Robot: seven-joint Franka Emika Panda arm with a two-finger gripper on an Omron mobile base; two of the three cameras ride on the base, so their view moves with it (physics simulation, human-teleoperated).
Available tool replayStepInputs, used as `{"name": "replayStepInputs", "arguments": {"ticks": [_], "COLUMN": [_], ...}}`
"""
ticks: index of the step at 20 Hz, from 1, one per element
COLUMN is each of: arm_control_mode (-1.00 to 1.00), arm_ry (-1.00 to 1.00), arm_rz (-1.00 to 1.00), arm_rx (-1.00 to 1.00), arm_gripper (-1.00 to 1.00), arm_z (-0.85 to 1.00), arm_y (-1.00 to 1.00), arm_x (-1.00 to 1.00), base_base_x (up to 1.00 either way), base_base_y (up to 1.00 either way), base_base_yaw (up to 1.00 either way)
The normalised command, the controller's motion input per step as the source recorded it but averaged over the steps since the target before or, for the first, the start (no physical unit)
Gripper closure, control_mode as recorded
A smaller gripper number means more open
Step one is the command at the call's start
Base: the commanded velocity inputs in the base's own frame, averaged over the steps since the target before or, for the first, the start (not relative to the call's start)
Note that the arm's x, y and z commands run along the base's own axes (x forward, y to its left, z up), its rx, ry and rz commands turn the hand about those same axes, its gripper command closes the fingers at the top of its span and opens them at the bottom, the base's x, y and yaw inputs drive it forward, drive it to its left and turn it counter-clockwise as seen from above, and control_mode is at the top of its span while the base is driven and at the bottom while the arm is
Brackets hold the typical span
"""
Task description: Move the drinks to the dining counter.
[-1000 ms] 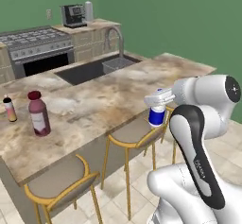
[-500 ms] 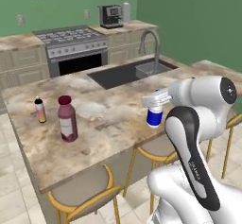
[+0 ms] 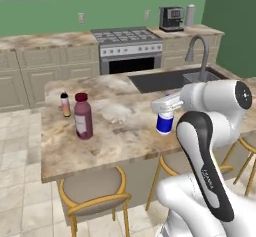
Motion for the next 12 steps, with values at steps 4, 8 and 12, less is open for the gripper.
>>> {"name": "replayStepInputs", "arguments": {"ticks": [4,8,12], "arm_control_mode": [-1.0,-1.0,-1.0], "arm_ry": [0.0,0.01,0.0], "arm_rz": [0.16,0.2,0.07], "arm_rx": [0.01,0.0,0.0], "arm_gripper": [1.0,1.0,1.0], "arm_z": [0.0,0.0,-0.04], "arm_y": [-0.05,0.0,0.0], "arm_x": [0.4,0.55,0.5], "base_base_x": [0.41,0.0,0.0], "base_base_y": [-0.12,0.0,0.0], "base_base_yaw": [0.19,0.0,0.0]}}
